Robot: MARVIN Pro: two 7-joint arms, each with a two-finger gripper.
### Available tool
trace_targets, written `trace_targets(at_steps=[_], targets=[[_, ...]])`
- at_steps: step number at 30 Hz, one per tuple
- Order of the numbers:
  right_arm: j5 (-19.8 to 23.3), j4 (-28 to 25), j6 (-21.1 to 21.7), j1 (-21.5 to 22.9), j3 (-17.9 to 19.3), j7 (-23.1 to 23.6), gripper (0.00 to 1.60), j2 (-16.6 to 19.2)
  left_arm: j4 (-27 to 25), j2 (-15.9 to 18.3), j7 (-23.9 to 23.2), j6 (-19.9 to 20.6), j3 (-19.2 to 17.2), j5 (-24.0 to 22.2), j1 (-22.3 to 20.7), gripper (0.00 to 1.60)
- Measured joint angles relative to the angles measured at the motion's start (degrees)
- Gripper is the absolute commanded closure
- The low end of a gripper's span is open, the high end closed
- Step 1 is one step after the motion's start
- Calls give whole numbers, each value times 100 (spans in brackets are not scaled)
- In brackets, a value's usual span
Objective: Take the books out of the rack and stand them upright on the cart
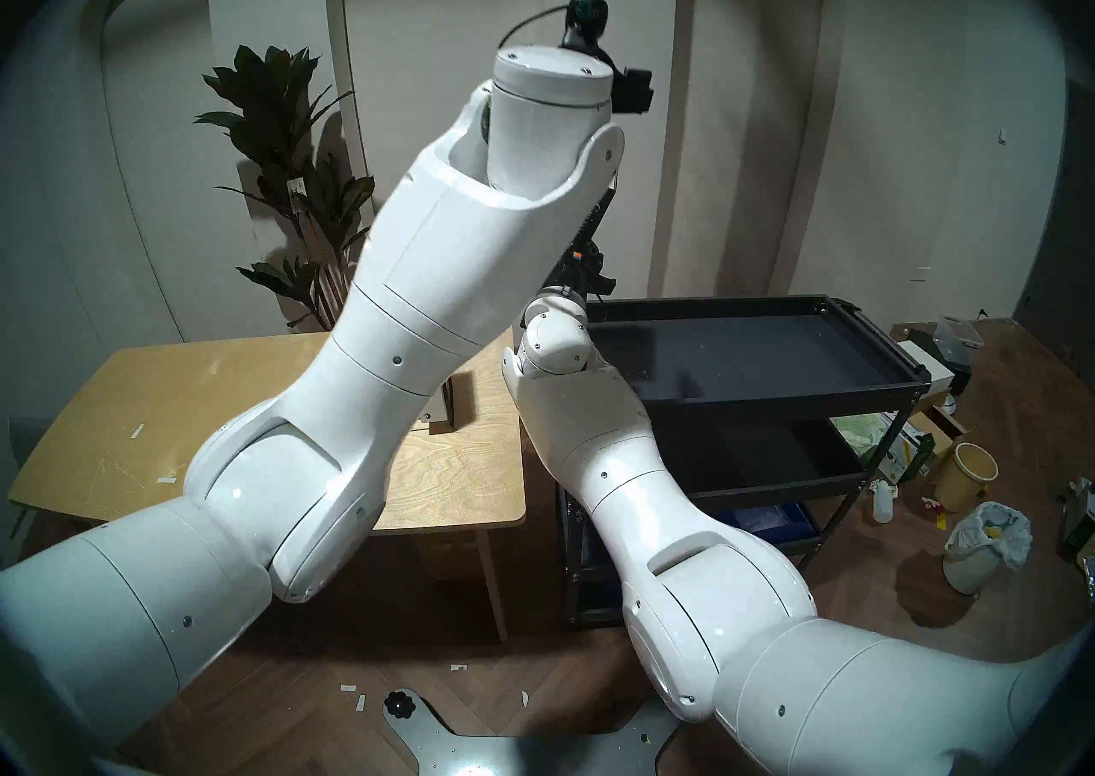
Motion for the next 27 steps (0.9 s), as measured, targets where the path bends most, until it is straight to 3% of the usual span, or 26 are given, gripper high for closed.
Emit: trace_targets(at_steps=[9,16,27], targets=[[-76,-171,293,234,150,81,160,282,-769,512,-288,144,-732,-228,-30,0],[-120,-212,724,522,337,350,160,677,-1329,934,-527,332,-1296,-531,307,0],[-183,-38,1362,747,743,860,160,1420,-1384,1625,-724,605,-2296,-845,969,0]])
